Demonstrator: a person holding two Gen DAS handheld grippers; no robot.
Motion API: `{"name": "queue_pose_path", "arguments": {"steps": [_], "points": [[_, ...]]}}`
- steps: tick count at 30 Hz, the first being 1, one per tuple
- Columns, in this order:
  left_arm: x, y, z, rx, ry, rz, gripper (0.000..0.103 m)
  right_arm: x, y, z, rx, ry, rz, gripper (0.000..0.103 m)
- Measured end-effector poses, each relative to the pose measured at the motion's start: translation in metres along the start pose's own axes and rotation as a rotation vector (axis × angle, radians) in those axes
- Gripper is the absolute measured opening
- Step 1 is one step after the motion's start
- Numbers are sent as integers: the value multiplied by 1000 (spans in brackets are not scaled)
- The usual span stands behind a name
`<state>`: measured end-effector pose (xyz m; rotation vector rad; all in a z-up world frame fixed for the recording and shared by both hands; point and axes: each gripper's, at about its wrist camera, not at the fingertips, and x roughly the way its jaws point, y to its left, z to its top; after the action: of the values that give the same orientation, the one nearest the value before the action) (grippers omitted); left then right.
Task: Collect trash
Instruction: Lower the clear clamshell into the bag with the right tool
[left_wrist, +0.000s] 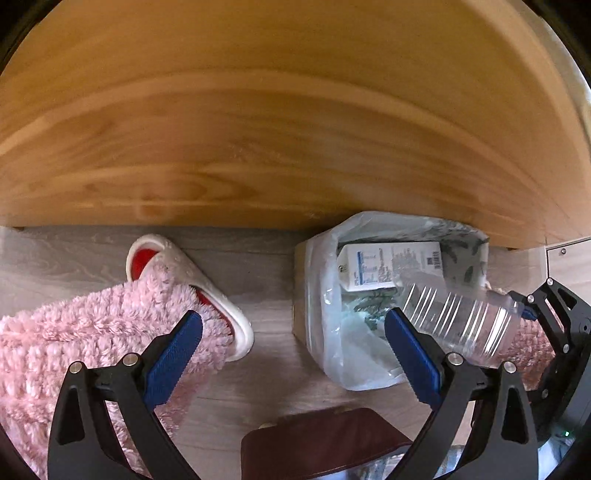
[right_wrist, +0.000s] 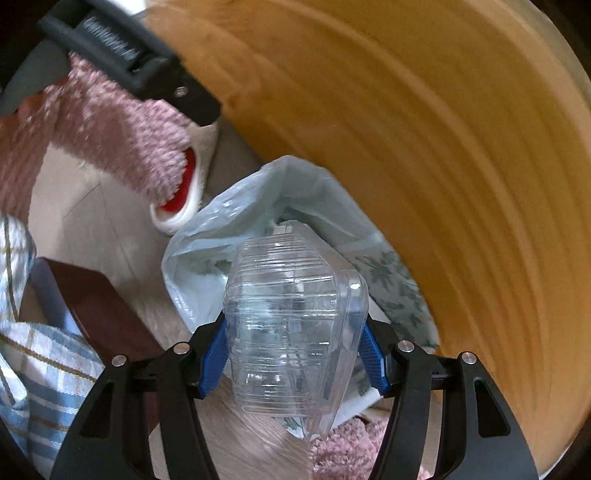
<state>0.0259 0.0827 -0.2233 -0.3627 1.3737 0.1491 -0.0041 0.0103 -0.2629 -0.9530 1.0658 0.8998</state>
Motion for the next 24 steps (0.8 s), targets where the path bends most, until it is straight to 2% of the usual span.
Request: {"name": "queue_pose_path", "arguments": {"steps": [7, 14, 19, 24], "points": [[18, 9, 6, -53, 44, 37, 96, 26, 19, 4, -143, 39, 27, 60], [33, 10, 14, -55, 67, 89, 96, 52, 37, 4, -276, 62, 25, 60], [42, 12, 15, -68, 84, 116, 96, 73, 37, 8, -291, 82, 59, 60], [47, 22, 16, -124, 103, 129, 96, 91, 39, 12, -322, 95, 82, 60]]}}
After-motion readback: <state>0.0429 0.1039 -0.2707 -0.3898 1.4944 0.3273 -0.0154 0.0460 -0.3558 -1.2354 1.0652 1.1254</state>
